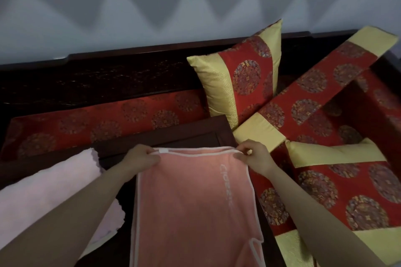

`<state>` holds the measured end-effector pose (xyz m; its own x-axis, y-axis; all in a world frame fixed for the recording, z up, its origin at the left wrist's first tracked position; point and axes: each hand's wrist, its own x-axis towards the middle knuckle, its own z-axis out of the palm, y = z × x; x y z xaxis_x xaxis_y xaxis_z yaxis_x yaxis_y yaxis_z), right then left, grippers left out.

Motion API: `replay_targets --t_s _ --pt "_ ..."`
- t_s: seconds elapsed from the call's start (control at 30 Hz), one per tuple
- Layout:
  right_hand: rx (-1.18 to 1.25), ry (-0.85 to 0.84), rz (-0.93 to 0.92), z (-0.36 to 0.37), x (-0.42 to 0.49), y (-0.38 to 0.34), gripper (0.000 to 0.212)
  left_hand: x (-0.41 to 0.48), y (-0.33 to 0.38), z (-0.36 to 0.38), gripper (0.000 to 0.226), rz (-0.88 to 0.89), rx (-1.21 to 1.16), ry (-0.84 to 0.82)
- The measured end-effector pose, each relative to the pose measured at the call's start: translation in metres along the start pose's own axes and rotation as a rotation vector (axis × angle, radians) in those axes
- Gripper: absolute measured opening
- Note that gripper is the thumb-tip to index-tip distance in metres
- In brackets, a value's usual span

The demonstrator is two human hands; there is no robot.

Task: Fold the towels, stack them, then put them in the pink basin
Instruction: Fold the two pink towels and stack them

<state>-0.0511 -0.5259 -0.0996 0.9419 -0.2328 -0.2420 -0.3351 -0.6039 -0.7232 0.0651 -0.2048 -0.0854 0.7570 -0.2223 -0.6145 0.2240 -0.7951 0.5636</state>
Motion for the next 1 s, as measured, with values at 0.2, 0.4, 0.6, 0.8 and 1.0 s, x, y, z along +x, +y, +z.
replay_targets --t_s 0.2,0.4,0.6,0.8,1.0 --pt "-0.124 0.066 0.055 0.018 0.011 0.002 0.014 0.006 -0.009 0.008 0.034 0.253 0.346 0.217" --pt "-0.338 -0.031 -0.067 0.011 0.02 0.0 0.021 0.012 -0.018 0.007 0.028 0.329 0.449 0.346" --pt "-0.427 -0.022 -0.052 0.019 0.022 0.002 0.012 0.024 0.0 -0.009 0.019 0.08 0.124 0.274" --pt "-0.197 0.157 0.082 0.018 0.017 -0.001 0.013 0.026 0.011 -0.016 0.02 -0.1 -0.105 0.088" --pt "-0.131 -0.032 0.013 -0.029 0.019 -0.029 0.027 0.002 0.048 -0.034 0.032 -0.094 -0.229 -0.398"
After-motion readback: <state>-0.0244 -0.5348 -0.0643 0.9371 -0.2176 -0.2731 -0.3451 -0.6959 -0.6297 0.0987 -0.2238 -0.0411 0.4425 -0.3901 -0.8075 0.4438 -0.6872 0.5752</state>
